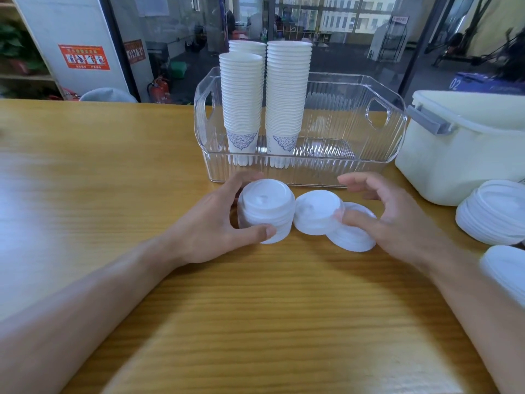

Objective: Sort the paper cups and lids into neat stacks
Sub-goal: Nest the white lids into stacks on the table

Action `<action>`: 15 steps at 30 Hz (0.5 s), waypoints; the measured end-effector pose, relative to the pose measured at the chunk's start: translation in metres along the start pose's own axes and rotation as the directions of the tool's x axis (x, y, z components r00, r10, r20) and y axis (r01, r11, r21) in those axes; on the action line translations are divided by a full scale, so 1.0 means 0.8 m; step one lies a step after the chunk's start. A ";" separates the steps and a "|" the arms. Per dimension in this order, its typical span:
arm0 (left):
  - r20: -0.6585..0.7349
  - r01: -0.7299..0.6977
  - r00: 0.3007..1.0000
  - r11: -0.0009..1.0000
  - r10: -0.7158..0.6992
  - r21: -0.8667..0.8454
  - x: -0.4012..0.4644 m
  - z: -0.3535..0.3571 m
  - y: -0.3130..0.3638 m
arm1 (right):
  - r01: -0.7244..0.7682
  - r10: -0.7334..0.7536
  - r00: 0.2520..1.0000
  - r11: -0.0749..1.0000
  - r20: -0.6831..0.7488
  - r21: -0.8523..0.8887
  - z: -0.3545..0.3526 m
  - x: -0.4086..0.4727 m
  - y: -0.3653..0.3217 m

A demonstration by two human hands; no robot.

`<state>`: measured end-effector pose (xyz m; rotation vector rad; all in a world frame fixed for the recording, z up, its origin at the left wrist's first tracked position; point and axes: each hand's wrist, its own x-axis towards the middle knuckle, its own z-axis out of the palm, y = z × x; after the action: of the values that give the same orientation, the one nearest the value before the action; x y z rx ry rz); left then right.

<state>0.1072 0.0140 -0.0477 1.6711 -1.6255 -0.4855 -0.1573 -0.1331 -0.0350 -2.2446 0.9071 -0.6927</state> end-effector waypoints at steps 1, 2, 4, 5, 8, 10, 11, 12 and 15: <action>-0.001 -0.003 1.000 1.000 0.003 0.006 0.000 0.000 0.000 | -0.009 0.007 1.000 0.998 -0.030 -0.060 0.007 -0.001 -0.005; -0.006 -0.005 1.000 1.000 0.005 0.015 0.000 0.001 0.000 | -0.007 -0.001 0.999 0.989 -0.051 -0.145 0.015 -0.002 -0.012; -0.027 -0.002 1.000 1.000 0.003 0.026 0.001 0.003 0.001 | 0.005 -0.029 0.997 0.952 -0.073 -0.305 0.029 -0.002 -0.025; -0.040 -0.001 0.999 1.000 0.002 0.027 0.002 0.004 0.002 | 0.004 -0.032 0.997 0.932 -0.071 -0.363 0.034 -0.001 -0.028; -0.064 0.009 0.998 0.999 -0.006 0.033 0.003 0.005 0.004 | -0.019 -0.015 0.998 0.884 -0.069 -0.468 0.044 0.001 -0.032; -0.060 0.013 0.998 1.000 -0.012 0.020 0.003 0.004 0.006 | -0.031 -0.009 0.996 0.892 -0.086 -0.451 0.046 0.003 -0.031; -0.053 0.014 0.998 1.000 -0.013 0.008 0.002 0.004 0.007 | -0.052 0.010 0.994 0.917 -0.107 -0.396 0.044 0.005 -0.029; -0.046 0.015 0.999 1.000 -0.015 -0.003 0.002 0.004 0.007 | -0.075 0.035 0.990 0.948 -0.134 -0.309 0.040 0.005 -0.027; -0.032 0.015 0.999 0.999 -0.016 -0.037 0.002 0.003 0.009 | -0.058 0.051 0.974 0.998 -0.222 -0.026 0.026 0.005 -0.022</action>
<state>0.1008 0.0127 -0.0443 1.6576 -1.5723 -0.4904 -0.1337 -0.1188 -0.0358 -2.1919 1.0898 -0.9223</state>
